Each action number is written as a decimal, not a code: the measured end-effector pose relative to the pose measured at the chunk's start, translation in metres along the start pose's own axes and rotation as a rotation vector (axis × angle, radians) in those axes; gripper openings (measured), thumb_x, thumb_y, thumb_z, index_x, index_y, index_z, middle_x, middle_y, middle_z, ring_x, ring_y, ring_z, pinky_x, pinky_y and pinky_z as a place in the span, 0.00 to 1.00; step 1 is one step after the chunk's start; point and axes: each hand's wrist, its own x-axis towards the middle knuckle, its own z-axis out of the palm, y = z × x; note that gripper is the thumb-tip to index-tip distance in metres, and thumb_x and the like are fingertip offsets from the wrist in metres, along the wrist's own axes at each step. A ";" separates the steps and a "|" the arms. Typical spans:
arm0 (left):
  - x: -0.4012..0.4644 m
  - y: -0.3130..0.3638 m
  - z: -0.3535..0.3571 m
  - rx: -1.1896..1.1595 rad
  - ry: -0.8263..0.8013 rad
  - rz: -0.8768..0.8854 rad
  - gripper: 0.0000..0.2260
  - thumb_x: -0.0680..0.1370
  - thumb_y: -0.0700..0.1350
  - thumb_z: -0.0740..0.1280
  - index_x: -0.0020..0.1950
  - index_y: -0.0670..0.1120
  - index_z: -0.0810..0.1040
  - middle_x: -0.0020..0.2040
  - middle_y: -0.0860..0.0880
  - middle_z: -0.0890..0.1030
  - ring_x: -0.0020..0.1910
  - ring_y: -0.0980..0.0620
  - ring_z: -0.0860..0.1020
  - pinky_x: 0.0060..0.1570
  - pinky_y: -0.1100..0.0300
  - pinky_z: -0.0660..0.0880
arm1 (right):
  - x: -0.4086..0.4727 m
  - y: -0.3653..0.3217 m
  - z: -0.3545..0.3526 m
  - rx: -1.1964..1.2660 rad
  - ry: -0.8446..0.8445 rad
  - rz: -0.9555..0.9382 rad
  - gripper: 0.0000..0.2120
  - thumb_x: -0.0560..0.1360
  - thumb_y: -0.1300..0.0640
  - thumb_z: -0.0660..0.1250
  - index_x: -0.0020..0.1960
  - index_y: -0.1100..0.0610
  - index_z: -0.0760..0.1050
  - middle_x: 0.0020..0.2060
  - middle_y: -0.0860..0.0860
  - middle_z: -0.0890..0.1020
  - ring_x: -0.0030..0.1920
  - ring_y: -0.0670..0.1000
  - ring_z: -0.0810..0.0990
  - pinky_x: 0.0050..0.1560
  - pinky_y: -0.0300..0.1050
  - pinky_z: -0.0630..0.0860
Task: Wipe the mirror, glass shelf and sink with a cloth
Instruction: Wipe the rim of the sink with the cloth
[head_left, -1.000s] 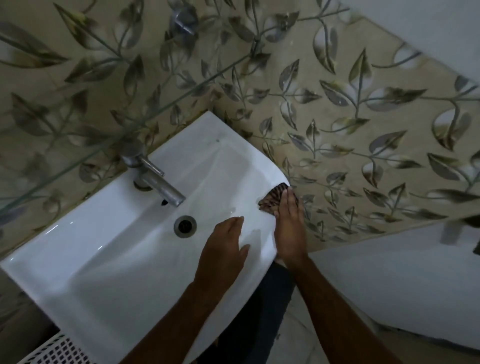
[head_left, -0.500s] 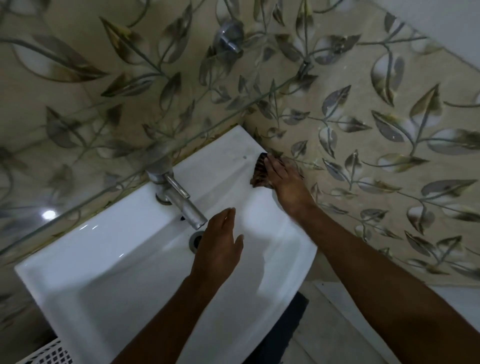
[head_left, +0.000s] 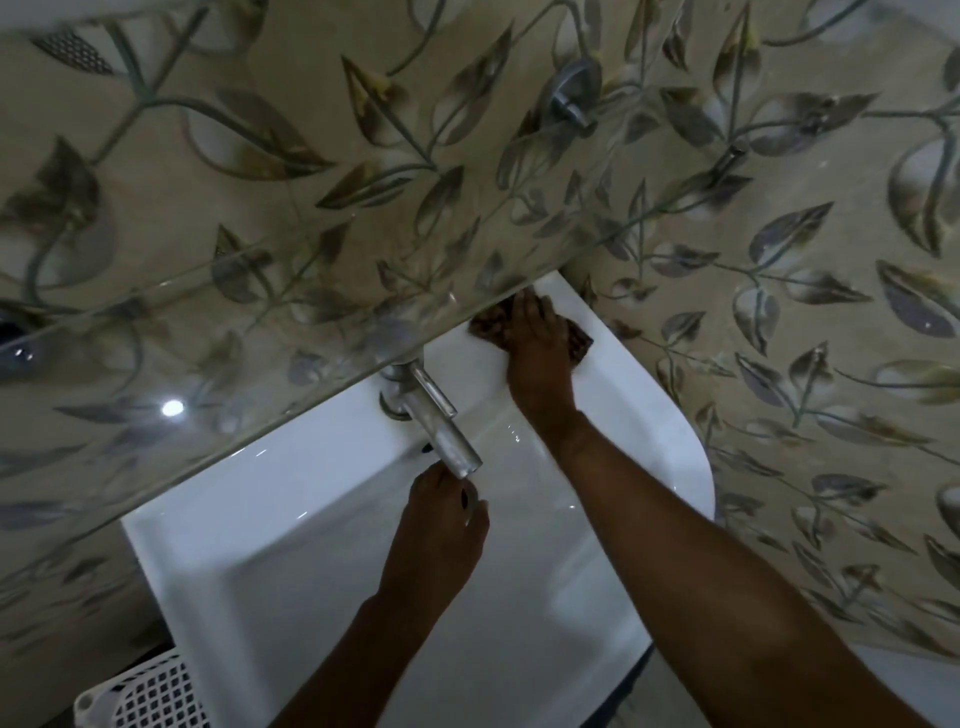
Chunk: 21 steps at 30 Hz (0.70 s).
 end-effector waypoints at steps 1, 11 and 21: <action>0.002 -0.001 -0.003 0.005 0.017 -0.004 0.08 0.78 0.45 0.66 0.56 0.45 0.77 0.54 0.49 0.78 0.55 0.52 0.75 0.52 0.61 0.73 | -0.012 -0.011 0.005 0.040 -0.007 -0.026 0.24 0.77 0.67 0.56 0.74 0.66 0.66 0.73 0.62 0.69 0.74 0.68 0.64 0.72 0.66 0.62; -0.009 -0.004 -0.015 0.063 0.001 -0.047 0.19 0.79 0.48 0.65 0.70 0.48 0.70 0.67 0.52 0.73 0.68 0.54 0.69 0.59 0.69 0.60 | -0.040 -0.012 -0.006 0.055 -0.172 -0.542 0.22 0.81 0.60 0.63 0.75 0.56 0.68 0.76 0.55 0.65 0.77 0.60 0.61 0.75 0.54 0.59; -0.019 -0.017 -0.037 0.104 0.137 -0.049 0.24 0.80 0.49 0.63 0.75 0.50 0.63 0.75 0.51 0.66 0.74 0.54 0.61 0.70 0.63 0.54 | -0.027 -0.020 0.003 0.007 -0.017 -0.056 0.26 0.78 0.66 0.62 0.75 0.63 0.65 0.74 0.61 0.68 0.74 0.68 0.64 0.69 0.66 0.65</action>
